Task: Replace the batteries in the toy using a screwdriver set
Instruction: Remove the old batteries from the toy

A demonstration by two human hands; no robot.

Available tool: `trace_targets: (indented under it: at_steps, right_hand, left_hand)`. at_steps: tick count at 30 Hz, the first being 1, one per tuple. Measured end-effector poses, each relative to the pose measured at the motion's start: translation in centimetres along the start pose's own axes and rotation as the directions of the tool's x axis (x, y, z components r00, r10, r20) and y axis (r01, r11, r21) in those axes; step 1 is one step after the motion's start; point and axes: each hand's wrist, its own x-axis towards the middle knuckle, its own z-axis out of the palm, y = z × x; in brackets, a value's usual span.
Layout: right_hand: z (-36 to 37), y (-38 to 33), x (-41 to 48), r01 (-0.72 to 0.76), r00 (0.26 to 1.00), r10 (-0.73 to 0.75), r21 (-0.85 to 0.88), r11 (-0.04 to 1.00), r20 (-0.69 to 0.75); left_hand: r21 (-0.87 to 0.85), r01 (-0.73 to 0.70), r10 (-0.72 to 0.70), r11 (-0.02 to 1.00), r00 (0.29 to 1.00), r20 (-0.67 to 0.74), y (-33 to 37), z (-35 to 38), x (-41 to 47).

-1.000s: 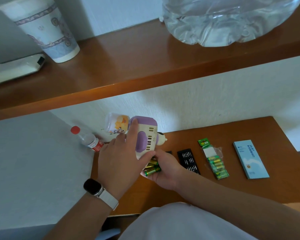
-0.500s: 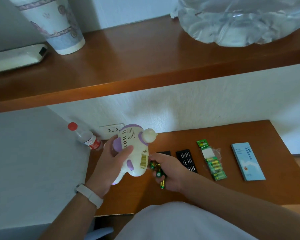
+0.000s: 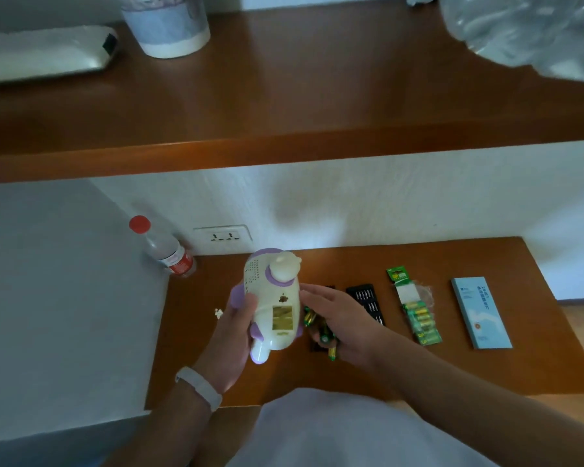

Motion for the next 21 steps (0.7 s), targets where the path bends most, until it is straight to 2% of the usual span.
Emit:
trace_targets:
  at_steps: [5, 9, 11, 15, 21]
  right_hand:
    - [-0.4, 1.4, 1.0, -0.050, 0.997, 0.041, -0.157, 0.986, -0.058]
    - [-0.7, 2.5, 2.2, -0.109, 0.992, 0.090, -0.242, 0.964, -0.090]
    - [-0.7, 3.0, 2.8, -0.118, 0.990, 0.096, -0.238, 0.964, -0.102]
    - [-0.5, 3.4, 4.0, -0.132, 0.986, 0.101, -0.248, 0.960, -0.131]
    - [-0.4, 3.7, 5.2, -0.151, 0.979, 0.104, -0.277, 0.949, -0.176]
  left_hand:
    - [0.048, 0.077, -0.077, 0.996, 0.997, -0.017, -2.0, -1.1, 0.4]
    - [0.038, 0.124, -0.126, 0.992, 0.990, 0.064, -2.9, -2.6, 1.1]
    - [-0.001, 0.156, -0.156, 0.988, 0.987, 0.027, -3.3, -3.1, 1.7]
    - [-0.002, 0.214, -0.212, 0.977, 0.967, -0.142, -4.7, -3.5, 2.5]
    - [-0.100, 0.272, -0.282, 0.957, 0.955, -0.095, -5.8, -4.6, 3.2]
